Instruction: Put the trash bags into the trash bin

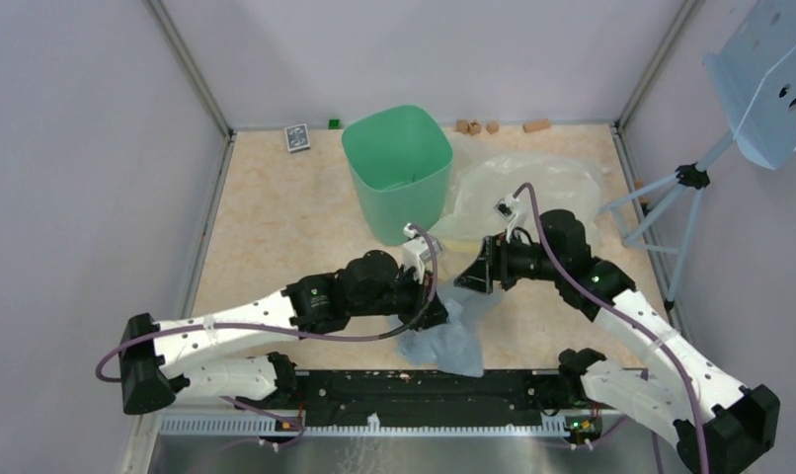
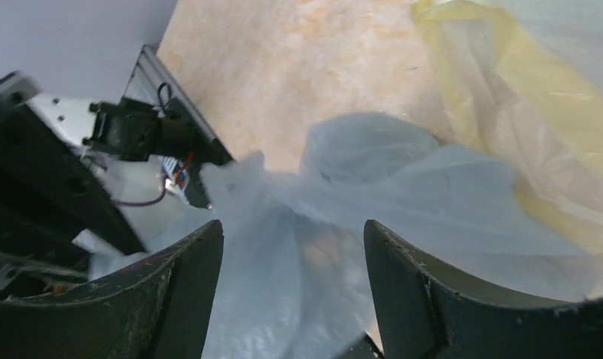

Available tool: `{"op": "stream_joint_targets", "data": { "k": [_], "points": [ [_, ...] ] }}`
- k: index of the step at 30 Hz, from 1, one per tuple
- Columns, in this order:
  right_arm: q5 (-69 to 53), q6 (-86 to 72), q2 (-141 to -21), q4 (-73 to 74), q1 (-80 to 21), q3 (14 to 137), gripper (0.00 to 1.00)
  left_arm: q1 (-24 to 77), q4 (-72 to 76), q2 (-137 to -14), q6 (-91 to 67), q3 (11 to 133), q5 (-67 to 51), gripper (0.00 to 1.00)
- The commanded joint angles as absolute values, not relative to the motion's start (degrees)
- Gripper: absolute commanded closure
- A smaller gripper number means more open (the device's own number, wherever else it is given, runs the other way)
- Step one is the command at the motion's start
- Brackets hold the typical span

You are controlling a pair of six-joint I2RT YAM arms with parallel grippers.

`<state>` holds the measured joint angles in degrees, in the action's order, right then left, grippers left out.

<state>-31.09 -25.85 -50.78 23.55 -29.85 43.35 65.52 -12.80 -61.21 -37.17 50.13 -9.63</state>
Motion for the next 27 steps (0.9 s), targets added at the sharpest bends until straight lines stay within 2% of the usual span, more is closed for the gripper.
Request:
{"op": "stream_joint_targets", "data": {
  "k": [1,7,12,18,27],
  "points": [
    [-39.24,-22.84,-46.72,18.78,-32.26,41.23,0.31,66.57,-8.53,-63.62,-37.21,50.37,-5.16,0.85],
    [-40.17,-21.01,-39.24,16.75,-33.83,36.84,0.31,66.53,-10.44,-63.45,-38.29,50.06,-0.49,0.85],
    [-36.99,-20.58,-34.34,18.7,-33.79,38.35,0.33,66.49,-10.84,-64.4,-38.36,50.91,-0.48,0.85],
    [-41.77,-15.3,-36.11,28.63,-33.83,46.45,0.33,66.53,-11.55,-68.64,-38.2,53.16,-1.81,0.85],
    [-42.02,-17.74,-37.62,25.39,-36.62,41.05,0.41,66.53,-8.63,-69.23,-37.03,57.12,-5.29,0.85]
  ]
}}
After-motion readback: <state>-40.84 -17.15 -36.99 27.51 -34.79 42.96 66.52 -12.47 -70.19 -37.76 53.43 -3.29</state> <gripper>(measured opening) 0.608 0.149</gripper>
